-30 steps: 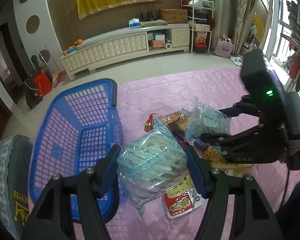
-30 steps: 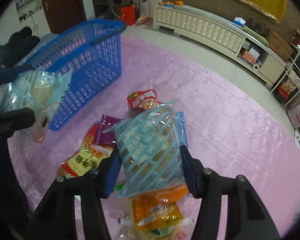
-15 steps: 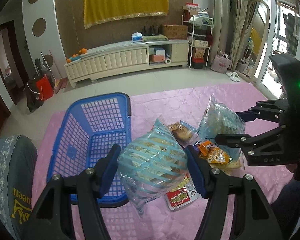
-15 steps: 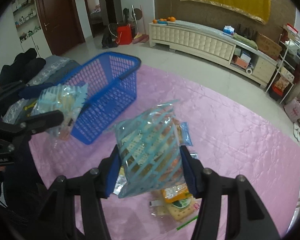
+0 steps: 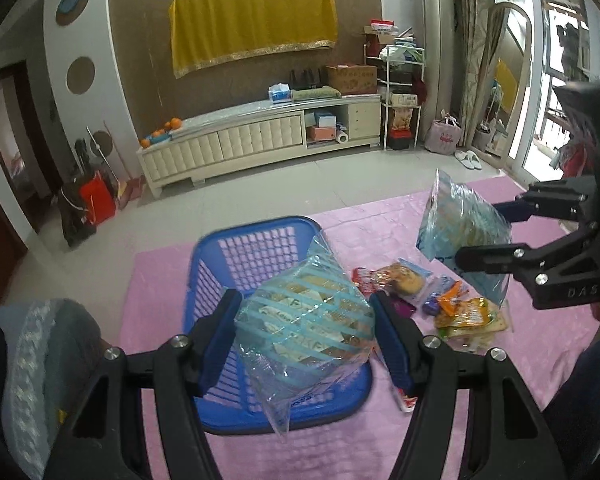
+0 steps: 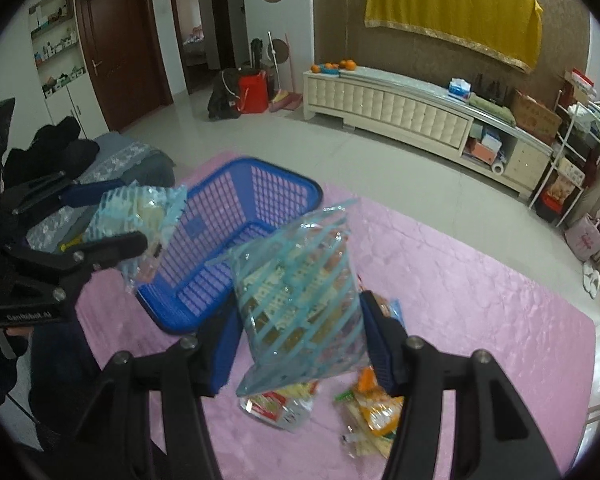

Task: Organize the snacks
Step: 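Carry both bags over the blue basket and open both grippers to drop them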

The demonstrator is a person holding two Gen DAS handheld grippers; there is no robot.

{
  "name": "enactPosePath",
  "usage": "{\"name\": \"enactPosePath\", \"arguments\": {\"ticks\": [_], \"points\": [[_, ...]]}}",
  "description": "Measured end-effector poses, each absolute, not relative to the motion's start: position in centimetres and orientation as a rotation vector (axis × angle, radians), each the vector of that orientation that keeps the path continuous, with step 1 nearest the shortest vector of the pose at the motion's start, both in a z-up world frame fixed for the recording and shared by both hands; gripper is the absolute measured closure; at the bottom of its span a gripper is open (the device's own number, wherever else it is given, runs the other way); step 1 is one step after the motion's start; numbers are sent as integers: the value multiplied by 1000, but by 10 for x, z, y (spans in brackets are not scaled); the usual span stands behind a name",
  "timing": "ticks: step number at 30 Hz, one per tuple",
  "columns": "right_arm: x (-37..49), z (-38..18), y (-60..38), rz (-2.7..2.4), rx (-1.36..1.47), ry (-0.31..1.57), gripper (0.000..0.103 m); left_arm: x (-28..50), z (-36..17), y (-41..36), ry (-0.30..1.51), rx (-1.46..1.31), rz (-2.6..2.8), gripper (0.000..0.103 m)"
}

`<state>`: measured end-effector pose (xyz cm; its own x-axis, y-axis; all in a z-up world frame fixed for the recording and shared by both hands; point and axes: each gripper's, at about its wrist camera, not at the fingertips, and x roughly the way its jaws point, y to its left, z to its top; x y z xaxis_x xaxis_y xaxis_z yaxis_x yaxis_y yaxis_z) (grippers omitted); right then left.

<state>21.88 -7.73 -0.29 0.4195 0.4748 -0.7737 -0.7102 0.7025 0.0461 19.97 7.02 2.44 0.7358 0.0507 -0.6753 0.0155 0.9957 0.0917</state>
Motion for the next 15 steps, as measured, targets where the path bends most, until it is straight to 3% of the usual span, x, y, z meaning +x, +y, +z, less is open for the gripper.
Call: {"name": "enactPosePath", "arguments": {"ticks": [15], "points": [[253,-13,2,812,-359,890,42,256,15,146,836,62,-7,40]]}}
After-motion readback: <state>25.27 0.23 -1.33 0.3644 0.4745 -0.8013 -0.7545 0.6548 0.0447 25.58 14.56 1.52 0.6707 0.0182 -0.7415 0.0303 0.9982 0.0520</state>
